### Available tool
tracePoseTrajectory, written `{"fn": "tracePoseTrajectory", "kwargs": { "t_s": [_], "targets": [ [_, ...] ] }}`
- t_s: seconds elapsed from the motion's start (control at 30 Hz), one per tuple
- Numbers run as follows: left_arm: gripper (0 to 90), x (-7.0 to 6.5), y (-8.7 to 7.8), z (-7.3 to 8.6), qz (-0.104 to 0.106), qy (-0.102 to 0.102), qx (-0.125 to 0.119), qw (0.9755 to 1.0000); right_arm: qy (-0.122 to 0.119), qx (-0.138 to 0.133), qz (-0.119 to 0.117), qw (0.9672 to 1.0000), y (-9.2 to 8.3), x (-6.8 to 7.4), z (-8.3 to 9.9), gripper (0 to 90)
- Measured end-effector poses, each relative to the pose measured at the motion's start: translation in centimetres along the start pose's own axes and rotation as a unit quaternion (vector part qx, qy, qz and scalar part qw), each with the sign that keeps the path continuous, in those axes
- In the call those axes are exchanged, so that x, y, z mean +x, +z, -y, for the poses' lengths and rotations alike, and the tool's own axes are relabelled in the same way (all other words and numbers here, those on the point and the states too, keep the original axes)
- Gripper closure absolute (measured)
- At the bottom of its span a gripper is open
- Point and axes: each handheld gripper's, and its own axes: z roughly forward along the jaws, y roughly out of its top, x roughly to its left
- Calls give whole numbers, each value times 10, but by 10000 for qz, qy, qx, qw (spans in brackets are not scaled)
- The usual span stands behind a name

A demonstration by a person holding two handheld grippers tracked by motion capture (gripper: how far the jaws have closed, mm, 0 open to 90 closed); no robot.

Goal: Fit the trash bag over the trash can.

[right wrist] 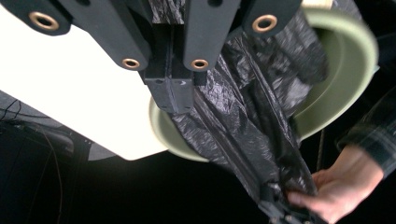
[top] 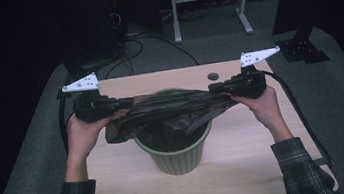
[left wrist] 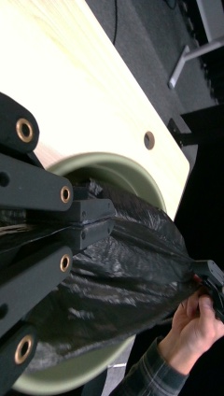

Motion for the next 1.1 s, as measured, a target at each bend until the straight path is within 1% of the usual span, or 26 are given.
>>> {"fn": "tracePoseTrajectory", "kwargs": {
  "t_s": [0.07, 0.13, 0.2, 0.3, 0.37, 0.43, 0.47, 0.57, 0.6, 0.63, 0.7, 0.73, 0.77, 0.87, 0.93, 0.97, 1.03, 1.07, 1.1],
  "targets": [
    [899, 5, 2, 3, -88, -52, -23, 9999, 1, -21, 105, 9999, 5, -5, -2, 899],
    [899, 9, 5, 7, -197, -89, -23, 9998, 61, -76, 169, 9998, 10, -12, -2, 898],
    [899, 14, 8, 12, -269, -173, -48, 9995, 177, -127, 238, 9995, 17, -20, -1, 899],
    [899, 22, 14, 19, -434, -271, 15, 9987, 303, -94, 384, 9988, 29, -30, 2, 899],
    [899, 27, 17, 25, -508, -360, 43, 9981, 349, -73, 478, 9982, 36, -35, 3, 899],
    [899, 33, 20, 31, -533, -501, 71, 9973, 416, -67, 521, 9977, 43, -39, 5, 899],
    [898, 35, 22, 34, -520, -540, 96, 9971, 452, -35, 528, 9976, 46, -41, 6, 899],
    [898, 38, 25, 44, -418, -681, 120, 9967, 513, 97, 559, 9971, 55, -45, 10, 899],
    [898, 38, 27, 46, -423, -677, 164, 9967, 534, 146, 573, 9968, 57, -46, 12, 899],
    [898, 38, 28, 48, -454, -716, 252, 9961, 553, 198, 581, 9966, 60, -47, 14, 899],
    [898, 39, 32, 53, -574, -718, 495, 9945, 536, 373, 734, 9952, 64, -47, 18, 899],
    [898, 40, 33, 56, -548, -753, 525, 9943, 563, 438, 772, 9945, 66, -48, 20, 900],
    [898, 41, 34, 59, -497, -792, 509, 9943, 611, 427, 762, 9943, 66, -49, 23, 900],
    [898, 40, 37, 65, -456, -801, 522, 9944, 726, 426, 759, 9936, 65, -53, 31, 899],
    [898, 40, 38, 66, -461, -771, 563, 9944, 751, 499, 786, 9928, 65, -54, 36, 899],
    [898, 39, 39, 66, -435, -774, 537, 9946, 774, 497, 778, 9927, 65, -55, 37, 899],
    [898, 39, 38, 65, -430, -758, 513, 9949, 802, 416, 758, 9930, 61, -55, 38, 892],
    [898, 38, 37, 64, -431, -750, 487, 9951, 782, 350, 800, 9931, 57, -55, 36, 833],
    [898, 38, 36, 64, -413, -755, 472, 9952, 812, 254, 775, 9934, 53, -54, 34, 796]
  ]
}}
